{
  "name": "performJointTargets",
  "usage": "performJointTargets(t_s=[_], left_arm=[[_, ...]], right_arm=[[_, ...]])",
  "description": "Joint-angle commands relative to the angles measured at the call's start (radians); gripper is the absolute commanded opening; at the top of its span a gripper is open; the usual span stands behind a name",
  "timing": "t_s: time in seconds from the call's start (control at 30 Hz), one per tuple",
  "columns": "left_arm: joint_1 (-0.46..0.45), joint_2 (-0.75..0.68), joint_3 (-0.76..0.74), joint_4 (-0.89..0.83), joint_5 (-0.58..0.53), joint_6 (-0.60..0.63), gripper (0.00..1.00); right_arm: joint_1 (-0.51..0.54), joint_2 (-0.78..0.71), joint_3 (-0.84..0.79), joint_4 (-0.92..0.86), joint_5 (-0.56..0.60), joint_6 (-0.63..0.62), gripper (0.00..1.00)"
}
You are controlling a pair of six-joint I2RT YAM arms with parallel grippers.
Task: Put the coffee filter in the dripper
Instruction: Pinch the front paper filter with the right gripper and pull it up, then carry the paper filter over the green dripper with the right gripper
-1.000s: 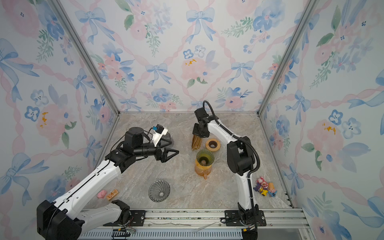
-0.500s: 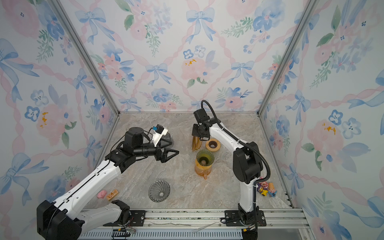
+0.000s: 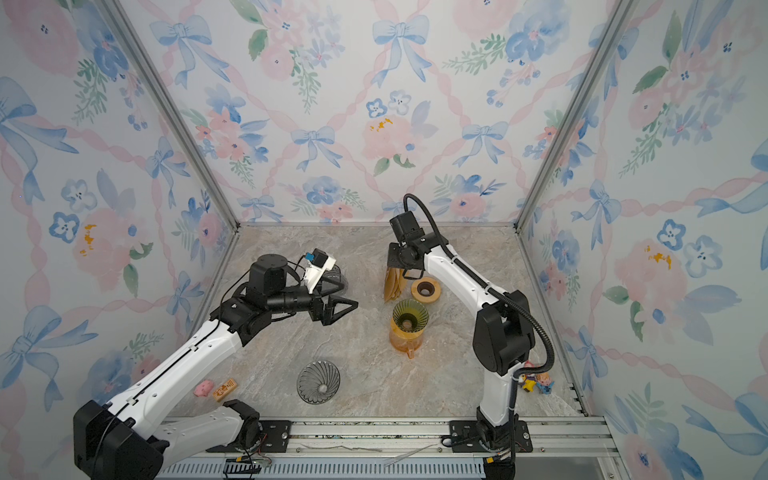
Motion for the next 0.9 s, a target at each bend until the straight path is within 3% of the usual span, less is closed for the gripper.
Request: performJointTargets(t_s=[0.0,0.4,0.87], left_arm=[[0.008,0.009,-0.012,0.026,0.018,-0.008,0.98],[0.006,0.003,-0.016,0.029,0.013,-0.005,0.98],[0.007,-0.008,-0.016,0.029,0.005,-0.005,0.98]], right_arm=[[0.013,-0.051,0.02,-0.026,0.032,-0.046,0.04],[0.013,-0.209,0.021,-0.108,0.087,-0.165,0.04],[0.027,-0.461,-0.01,-0.462,0.046,-0.259,0.03]])
